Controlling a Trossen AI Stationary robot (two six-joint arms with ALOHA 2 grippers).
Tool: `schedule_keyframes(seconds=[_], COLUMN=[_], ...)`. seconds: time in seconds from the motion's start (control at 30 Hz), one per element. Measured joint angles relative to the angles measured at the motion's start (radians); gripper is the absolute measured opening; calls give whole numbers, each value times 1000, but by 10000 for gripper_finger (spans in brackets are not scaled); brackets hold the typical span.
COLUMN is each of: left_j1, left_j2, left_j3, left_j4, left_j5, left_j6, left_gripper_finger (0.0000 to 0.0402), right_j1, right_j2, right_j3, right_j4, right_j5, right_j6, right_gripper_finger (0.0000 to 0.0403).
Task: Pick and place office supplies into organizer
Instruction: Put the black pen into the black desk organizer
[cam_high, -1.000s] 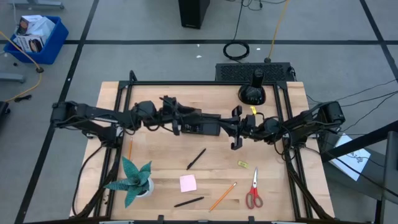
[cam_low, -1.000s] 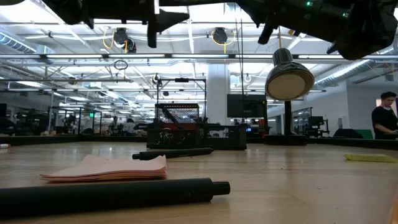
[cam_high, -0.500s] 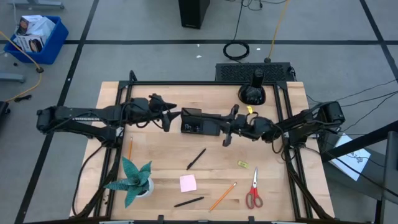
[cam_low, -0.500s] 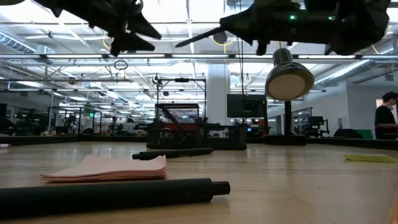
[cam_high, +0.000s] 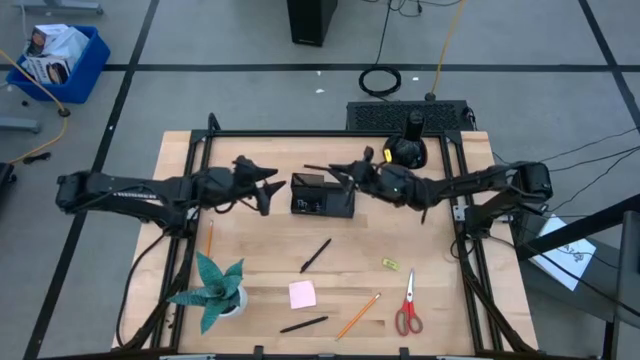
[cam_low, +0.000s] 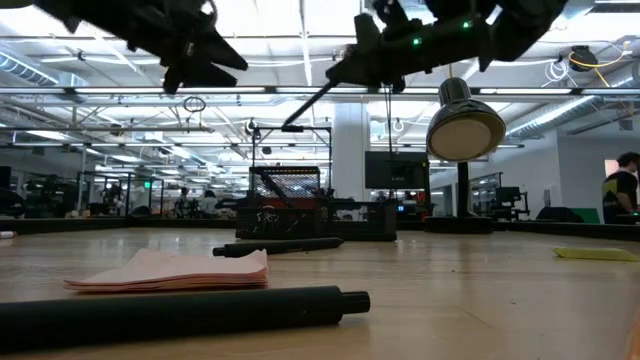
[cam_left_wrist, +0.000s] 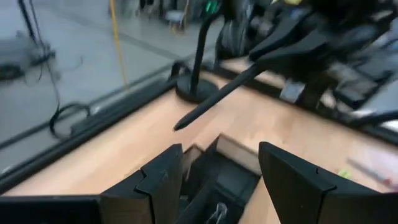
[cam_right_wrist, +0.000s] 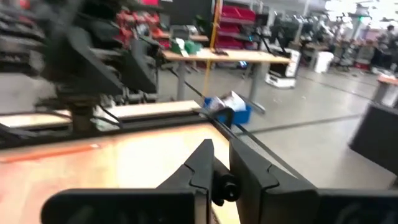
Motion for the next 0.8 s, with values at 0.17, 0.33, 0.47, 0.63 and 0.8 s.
schedule_keyframes(seconds=[0.17, 0.33, 0.47, 0.63, 0.8], left_j1=[15, 32, 32, 32, 32], left_j2=[-153, -309, -394, -461, -480], left_j3=[-185, -323, -412, -531, -555], left_j4=[230, 279, 323, 494, 531], left_j5=[118, 156, 168, 230, 245], left_j6=[23, 28, 30, 47, 49], left_gripper_finger=[216, 216, 216, 216, 216], right_j1=[-21, -28, -29, -31, -34], right_j2=[0, 0, 0, 0, 1], right_j3=[23, 51, 88, 166, 230], right_j4=[-43, -134, -221, -362, -473], right_j5=[-26, -51, -49, -79, -103], right_j6=[13, 24, 31, 42, 25], right_gripper_finger=[36, 25, 34, 31, 27])
